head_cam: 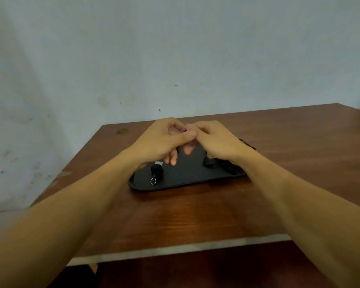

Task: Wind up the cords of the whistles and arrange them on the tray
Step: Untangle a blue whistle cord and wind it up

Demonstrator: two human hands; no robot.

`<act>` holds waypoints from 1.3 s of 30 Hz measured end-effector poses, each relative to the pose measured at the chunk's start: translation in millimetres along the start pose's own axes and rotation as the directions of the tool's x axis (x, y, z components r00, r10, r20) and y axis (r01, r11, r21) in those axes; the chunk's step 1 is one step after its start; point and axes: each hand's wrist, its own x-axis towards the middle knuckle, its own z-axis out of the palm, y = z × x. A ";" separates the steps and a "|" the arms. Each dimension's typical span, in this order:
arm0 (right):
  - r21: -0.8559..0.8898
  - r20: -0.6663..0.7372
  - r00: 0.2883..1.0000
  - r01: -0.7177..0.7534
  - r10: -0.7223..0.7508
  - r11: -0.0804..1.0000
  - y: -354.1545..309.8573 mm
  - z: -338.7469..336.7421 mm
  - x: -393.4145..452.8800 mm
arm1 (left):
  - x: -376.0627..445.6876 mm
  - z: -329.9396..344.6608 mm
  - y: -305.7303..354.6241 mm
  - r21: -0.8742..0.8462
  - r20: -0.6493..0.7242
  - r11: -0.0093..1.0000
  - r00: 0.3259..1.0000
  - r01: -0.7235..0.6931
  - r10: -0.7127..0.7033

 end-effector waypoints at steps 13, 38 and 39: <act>0.216 -0.101 0.995 0.044 -0.022 0.975 18.2 3.4 13.0 | 0.1 -3.1 -39.3 -0.168 -0.028 0.986 1.000 -0.019 0.014; -0.730 0.229 0.928 0.364 -0.295 0.578 -76.7 -41.0 13.8 | 21.6 -27.2 33.0 0.826 -0.148 0.557 0.921 -0.085 0.360; -0.709 0.271 0.922 0.385 -0.275 0.591 -80.9 -44.4 12.4 | 18.1 -23.1 31.3 0.875 -0.085 0.478 0.945 -0.081 0.315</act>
